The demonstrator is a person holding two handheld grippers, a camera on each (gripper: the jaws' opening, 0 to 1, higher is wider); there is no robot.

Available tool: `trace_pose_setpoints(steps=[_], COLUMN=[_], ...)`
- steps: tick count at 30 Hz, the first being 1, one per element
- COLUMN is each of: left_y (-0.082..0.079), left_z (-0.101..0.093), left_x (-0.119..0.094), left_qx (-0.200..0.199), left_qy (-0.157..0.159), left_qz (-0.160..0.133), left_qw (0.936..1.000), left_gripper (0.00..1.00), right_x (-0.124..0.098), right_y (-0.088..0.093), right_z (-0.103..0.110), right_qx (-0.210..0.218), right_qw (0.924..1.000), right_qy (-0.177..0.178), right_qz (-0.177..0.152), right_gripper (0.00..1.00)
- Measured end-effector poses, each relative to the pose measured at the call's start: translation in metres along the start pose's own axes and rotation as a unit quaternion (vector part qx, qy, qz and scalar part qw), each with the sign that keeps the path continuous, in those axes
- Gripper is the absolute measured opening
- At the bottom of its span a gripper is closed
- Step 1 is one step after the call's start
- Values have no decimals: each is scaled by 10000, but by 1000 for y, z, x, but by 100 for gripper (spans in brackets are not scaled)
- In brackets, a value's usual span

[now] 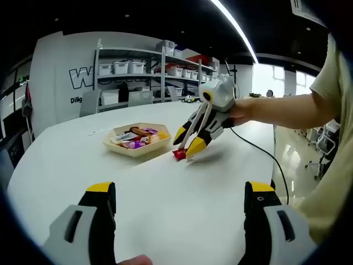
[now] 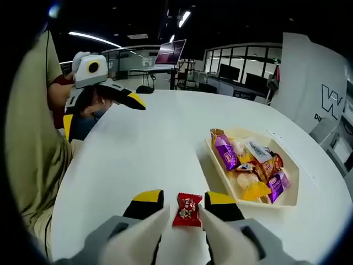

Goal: Place the target food into the container with the food tongs after gripping and lifting it, then release it inside without dropping or visibly crushing the food.

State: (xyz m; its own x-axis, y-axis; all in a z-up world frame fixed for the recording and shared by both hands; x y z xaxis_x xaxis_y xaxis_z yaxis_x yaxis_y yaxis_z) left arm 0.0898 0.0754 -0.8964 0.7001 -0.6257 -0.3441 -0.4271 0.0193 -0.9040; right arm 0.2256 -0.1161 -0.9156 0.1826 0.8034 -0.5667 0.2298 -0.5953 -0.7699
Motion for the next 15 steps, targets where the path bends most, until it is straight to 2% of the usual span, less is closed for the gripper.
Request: trace_pose_setpoints(steps=[9,15], left_y=[-1,2], left_z=[0,-1], left_x=[1,2], left_qx=[-4,-30], left_qy=[15,25], left_qz=[-14,-1], left_qw=[10000,10000], left_gripper=[94,94], right_x=[1,0], right_y=[0,2], right_z=[2,3], right_qx=[189,481], right_qw=[9998,9985], right_qy=[98,227], right_qz=[-56,-90], right_gripper=[23,22])
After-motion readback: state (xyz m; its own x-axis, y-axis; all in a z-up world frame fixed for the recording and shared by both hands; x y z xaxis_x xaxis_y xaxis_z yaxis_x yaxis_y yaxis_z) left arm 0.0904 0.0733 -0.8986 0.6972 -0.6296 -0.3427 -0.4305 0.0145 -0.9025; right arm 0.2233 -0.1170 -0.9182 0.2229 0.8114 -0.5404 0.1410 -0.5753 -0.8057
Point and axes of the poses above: the point that each gripper's makers call its tool centre point, and the gripper's own axes: x roughly forward along the fingers, z roughly to its left, y roughly out of its underside, the point moved 7 cm from there along -x, roughly backward along the fingers, and after that the axes turned 14 degrees about -x, right-handed, at the moved point
